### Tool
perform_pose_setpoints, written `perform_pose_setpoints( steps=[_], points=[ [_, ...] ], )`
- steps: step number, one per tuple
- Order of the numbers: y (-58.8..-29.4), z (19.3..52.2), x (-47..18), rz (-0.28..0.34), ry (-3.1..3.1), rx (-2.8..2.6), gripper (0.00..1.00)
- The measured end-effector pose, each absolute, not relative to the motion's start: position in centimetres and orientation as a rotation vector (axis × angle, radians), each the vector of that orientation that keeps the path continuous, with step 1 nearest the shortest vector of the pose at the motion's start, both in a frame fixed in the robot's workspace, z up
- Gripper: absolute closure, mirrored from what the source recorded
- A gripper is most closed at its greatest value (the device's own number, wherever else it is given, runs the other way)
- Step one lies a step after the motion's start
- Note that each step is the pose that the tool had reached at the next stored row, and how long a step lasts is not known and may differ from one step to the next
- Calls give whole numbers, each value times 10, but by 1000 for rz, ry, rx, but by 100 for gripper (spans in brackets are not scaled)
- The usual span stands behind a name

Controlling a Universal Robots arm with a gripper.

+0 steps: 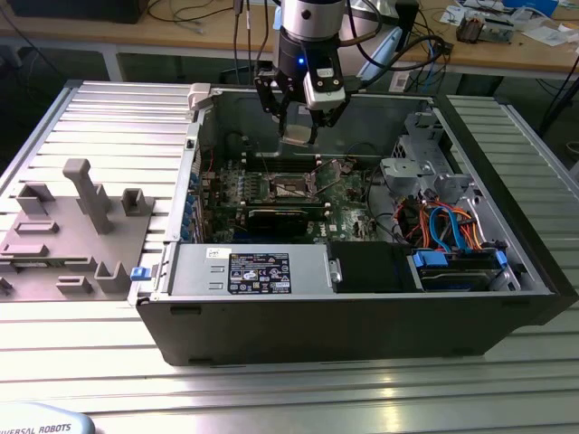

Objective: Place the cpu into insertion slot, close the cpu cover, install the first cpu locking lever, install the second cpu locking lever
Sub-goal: 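Place the cpu into insertion slot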

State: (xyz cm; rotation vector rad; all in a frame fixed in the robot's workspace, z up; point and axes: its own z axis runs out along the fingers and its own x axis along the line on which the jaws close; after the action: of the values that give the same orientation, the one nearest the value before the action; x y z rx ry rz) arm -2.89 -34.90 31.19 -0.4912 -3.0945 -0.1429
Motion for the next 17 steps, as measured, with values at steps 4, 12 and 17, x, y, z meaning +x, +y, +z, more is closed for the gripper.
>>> perform_pose_setpoints(
  steps=[4, 12, 17],
  points=[
    [-349, 312, -29, -143, -3094, -494, 46],
    [-349, 312, -29, -143, -3093, -501, 46],
    [-349, 312, -29, -143, -3093, -505, 46]
  ],
)
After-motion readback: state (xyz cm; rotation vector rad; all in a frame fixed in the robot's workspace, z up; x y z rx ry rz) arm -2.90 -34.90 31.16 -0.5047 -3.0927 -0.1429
